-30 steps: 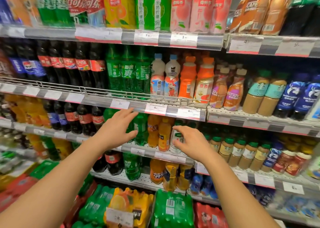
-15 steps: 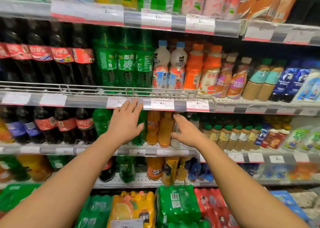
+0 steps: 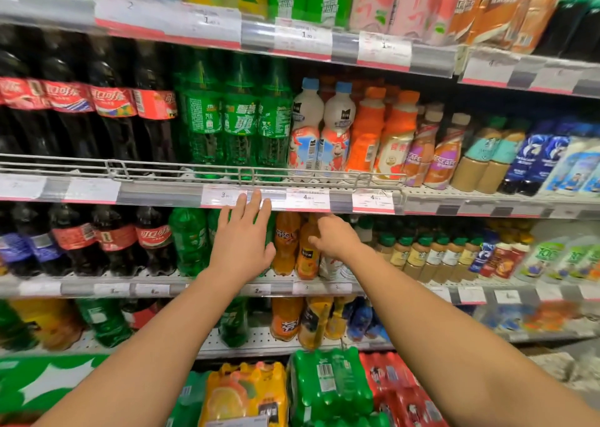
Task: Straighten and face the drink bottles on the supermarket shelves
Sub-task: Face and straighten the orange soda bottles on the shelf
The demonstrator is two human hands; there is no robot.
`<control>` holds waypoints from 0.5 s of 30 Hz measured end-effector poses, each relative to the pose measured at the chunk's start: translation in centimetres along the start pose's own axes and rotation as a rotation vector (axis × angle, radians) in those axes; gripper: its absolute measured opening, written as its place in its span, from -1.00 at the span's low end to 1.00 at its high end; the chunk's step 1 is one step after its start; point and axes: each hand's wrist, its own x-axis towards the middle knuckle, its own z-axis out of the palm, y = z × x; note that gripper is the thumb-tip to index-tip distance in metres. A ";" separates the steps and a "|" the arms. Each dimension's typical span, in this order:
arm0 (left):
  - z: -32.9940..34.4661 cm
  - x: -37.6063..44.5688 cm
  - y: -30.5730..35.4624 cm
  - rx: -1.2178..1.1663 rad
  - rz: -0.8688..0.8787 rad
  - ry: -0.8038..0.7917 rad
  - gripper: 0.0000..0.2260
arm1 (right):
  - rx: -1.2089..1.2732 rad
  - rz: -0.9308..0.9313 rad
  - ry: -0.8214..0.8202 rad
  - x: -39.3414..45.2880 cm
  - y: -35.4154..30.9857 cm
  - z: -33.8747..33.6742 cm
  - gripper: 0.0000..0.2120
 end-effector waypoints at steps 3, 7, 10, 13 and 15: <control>0.3 -0.1 0.2 -0.009 -0.016 0.013 -0.22 | -0.060 -0.007 0.138 -0.6 0.0 0.7 -0.77; 0.4 -0.2 0.5 -0.010 -0.030 0.024 -0.22 | -0.123 -0.018 0.265 -1.4 0.0 0.9 -0.71; 0.3 -0.2 0.6 -0.005 -0.035 0.027 -0.23 | -0.110 -0.017 0.273 -1.2 -0.1 0.8 -0.73; 0.3 -0.1 0.6 -0.007 -0.035 0.024 -0.23 | -0.048 -0.010 0.246 -1.0 -0.2 1.0 -0.77; 0.3 -0.1 0.5 -0.006 -0.032 0.023 -0.22 | -0.015 -0.006 0.225 -1.1 -0.1 1.5 -0.78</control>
